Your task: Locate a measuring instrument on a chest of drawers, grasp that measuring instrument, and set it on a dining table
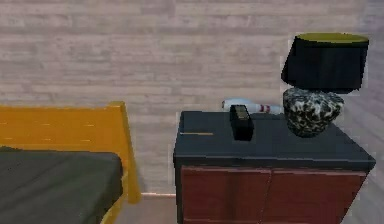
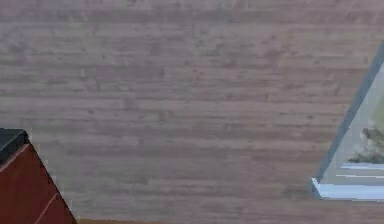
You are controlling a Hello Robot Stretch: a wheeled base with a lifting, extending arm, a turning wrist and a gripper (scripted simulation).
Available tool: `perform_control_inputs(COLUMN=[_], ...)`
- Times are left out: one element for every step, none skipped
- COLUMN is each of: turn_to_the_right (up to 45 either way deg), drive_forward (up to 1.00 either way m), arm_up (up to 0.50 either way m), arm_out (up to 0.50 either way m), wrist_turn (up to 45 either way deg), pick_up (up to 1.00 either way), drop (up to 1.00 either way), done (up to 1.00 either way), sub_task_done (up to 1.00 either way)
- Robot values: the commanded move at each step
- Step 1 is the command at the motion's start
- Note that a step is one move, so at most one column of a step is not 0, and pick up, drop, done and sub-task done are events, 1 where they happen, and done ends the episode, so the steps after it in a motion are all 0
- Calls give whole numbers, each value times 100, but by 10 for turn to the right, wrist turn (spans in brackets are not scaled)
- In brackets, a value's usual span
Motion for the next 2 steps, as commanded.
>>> perform_control_inputs(turn_to_the_right=[0,-450], drive_forward=[15,0], arm_up=[0,0], arm_out=[0,0], wrist_turn=[0,0], pick_up=[0,0], drop=[0,0], done=[0,0], sub_task_done=[0,0])
